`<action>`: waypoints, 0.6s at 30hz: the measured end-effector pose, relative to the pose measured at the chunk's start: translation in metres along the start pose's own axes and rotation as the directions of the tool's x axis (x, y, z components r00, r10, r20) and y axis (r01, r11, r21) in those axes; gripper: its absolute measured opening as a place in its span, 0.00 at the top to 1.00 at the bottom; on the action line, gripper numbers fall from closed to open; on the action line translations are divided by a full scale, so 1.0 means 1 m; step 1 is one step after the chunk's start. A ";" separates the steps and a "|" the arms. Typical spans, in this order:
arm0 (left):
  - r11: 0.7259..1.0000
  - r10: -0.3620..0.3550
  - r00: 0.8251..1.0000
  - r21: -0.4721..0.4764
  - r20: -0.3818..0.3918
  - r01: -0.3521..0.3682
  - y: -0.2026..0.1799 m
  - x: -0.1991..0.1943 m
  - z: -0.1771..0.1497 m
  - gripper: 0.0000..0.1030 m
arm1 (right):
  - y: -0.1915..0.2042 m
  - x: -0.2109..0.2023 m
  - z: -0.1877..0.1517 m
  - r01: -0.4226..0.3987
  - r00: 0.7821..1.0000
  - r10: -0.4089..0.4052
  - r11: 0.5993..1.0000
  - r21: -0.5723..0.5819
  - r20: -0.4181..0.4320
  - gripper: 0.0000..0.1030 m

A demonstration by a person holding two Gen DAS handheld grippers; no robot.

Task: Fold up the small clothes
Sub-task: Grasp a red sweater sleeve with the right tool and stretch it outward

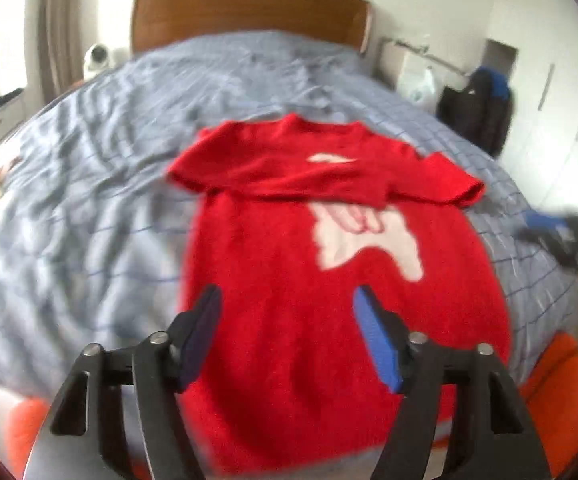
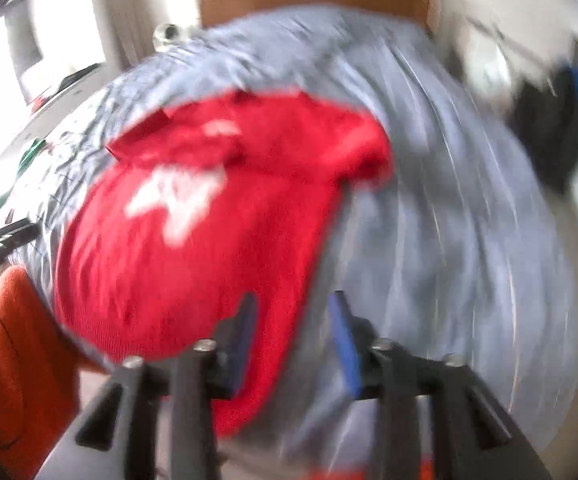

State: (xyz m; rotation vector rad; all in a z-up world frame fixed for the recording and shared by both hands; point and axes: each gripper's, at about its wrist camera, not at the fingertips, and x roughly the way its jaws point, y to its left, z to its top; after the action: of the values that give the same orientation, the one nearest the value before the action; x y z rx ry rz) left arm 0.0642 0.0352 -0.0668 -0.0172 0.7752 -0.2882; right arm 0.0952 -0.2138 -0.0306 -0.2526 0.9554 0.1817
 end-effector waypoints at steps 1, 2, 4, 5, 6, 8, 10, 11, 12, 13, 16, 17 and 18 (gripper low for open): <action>1.000 0.018 1.000 0.019 -0.001 -0.018 -0.003 0.008 -0.008 0.31 | 0.005 0.011 0.014 0.008 1.000 -0.007 0.999 -0.047 0.017 0.46; 0.999 0.032 0.999 0.031 -0.009 -0.032 -0.002 0.008 -0.019 0.31 | 0.011 0.026 0.028 0.011 1.000 -0.009 0.996 -0.093 0.020 0.46; 0.997 0.066 0.996 0.046 -0.058 -0.064 0.003 0.020 -0.038 0.31 | 0.020 0.055 0.045 0.019 1.000 -0.019 0.984 -0.178 0.004 0.46; 0.996 0.088 0.989 0.041 -0.116 -0.083 0.010 0.028 -0.045 0.31 | 0.026 0.072 0.052 0.028 0.999 -0.031 0.974 -0.224 -0.009 0.46; 0.996 0.083 0.988 0.028 -0.131 -0.080 0.010 0.031 -0.044 0.31 | 0.030 0.087 0.057 0.031 0.999 -0.039 0.964 -0.262 -0.026 0.46; 0.998 0.068 0.993 -0.008 -0.099 -0.069 0.020 0.025 -0.042 0.31 | 0.040 0.124 0.067 0.043 0.996 -0.068 0.940 -0.339 -0.062 0.47; 0.996 0.092 0.992 -0.015 -0.091 -0.094 0.022 0.030 -0.038 0.29 | 0.047 0.151 0.074 0.064 0.993 -0.095 0.925 -0.374 -0.065 0.47; 0.995 0.100 0.990 -0.017 -0.096 -0.102 0.023 0.034 -0.036 0.29 | 0.047 0.162 0.076 0.063 0.994 -0.092 0.927 -0.369 -0.061 0.47; 0.995 0.098 0.990 -0.022 -0.101 -0.101 0.023 0.036 -0.035 0.29 | 0.043 0.167 0.079 0.040 0.996 -0.063 0.940 -0.340 -0.056 0.56; 0.995 0.099 0.990 -0.023 -0.100 -0.102 0.023 0.038 -0.034 0.29 | 0.032 0.171 0.085 -0.001 0.998 -0.016 0.965 -0.262 -0.061 0.86; 0.994 0.106 0.990 -0.005 -0.098 -0.107 0.018 0.041 -0.034 0.29 | -0.024 0.152 0.096 0.002 1.000 -0.002 1.000 0.009 0.014 0.96; 0.994 0.105 0.990 -0.003 -0.096 -0.106 0.017 0.040 -0.034 0.29 | -0.045 0.142 0.097 0.018 0.999 -0.021 0.997 0.071 0.039 0.96; 0.995 0.102 0.990 -0.004 -0.096 -0.103 0.016 0.039 -0.036 0.29 | -0.082 0.124 0.094 0.041 0.996 -0.054 0.985 0.170 0.073 0.96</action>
State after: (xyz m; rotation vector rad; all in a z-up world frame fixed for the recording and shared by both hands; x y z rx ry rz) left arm 0.0703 0.0435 -0.1214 0.0283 0.8694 -0.1892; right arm 0.2600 -0.2598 -0.0700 -0.1122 0.8814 0.0658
